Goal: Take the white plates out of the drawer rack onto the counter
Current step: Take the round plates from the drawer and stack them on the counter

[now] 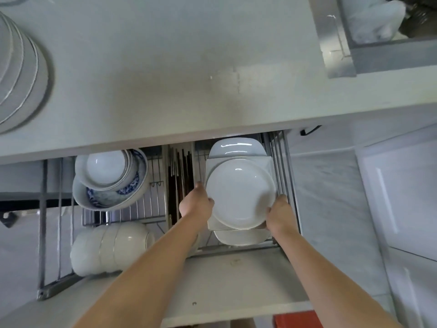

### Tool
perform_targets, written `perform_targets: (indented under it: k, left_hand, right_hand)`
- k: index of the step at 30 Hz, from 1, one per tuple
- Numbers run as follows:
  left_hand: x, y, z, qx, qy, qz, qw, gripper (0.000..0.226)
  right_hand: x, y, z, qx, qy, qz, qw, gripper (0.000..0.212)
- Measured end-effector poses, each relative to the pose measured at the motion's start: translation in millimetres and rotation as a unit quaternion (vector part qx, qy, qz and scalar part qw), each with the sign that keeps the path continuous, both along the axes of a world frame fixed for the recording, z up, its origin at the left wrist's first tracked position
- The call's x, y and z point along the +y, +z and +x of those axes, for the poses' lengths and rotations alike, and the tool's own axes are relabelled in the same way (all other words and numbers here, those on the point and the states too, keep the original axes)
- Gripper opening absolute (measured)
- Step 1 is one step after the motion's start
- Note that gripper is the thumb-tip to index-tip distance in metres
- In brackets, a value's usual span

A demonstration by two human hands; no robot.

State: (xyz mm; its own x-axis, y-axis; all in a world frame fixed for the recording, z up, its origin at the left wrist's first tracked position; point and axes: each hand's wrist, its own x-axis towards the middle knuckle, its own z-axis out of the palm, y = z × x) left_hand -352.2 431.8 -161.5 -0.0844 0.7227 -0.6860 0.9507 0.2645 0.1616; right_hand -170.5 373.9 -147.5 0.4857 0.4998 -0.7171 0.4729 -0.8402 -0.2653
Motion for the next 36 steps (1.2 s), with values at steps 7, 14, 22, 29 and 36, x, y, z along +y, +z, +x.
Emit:
perform_targets:
  k: [7, 14, 22, 29, 36]
  left_hand:
    - [-24.0, 40.5, -18.6, -0.104, 0.108, 0.035, 0.988, 0.03]
    - [-39.4, 94.3, -54.4, -0.109, 0.123, 0.074, 0.984, 0.026]
    - [-46.7, 166.5, -122.0, -0.096, 0.126, 0.143, 0.977, 0.021]
    - [-48.7, 227.2, -176.4, -0.071, 0.16, 0.236, 0.956, 0.018]
    - [-29.5, 282.2, -217.8, -0.07, 0.191, 0.313, 0.928, 0.014]
  right_hand:
    - [-4.2, 46.5, -12.2, 0.011, 0.057, 0.003, 0.998, 0.025]
    - [-6.3, 114.8, -37.6, 0.0, 0.136, 0.065, 0.989, 0.025]
    - [-0.2, 187.9, -85.2, 0.063, 0.206, 0.17, 0.962, 0.02]
    - [24.3, 233.5, -133.6, 0.087, 0.25, 0.24, 0.934, 0.012]
    - [65.0, 282.5, -173.5, 0.07, 0.31, 0.323, 0.891, 0.013]
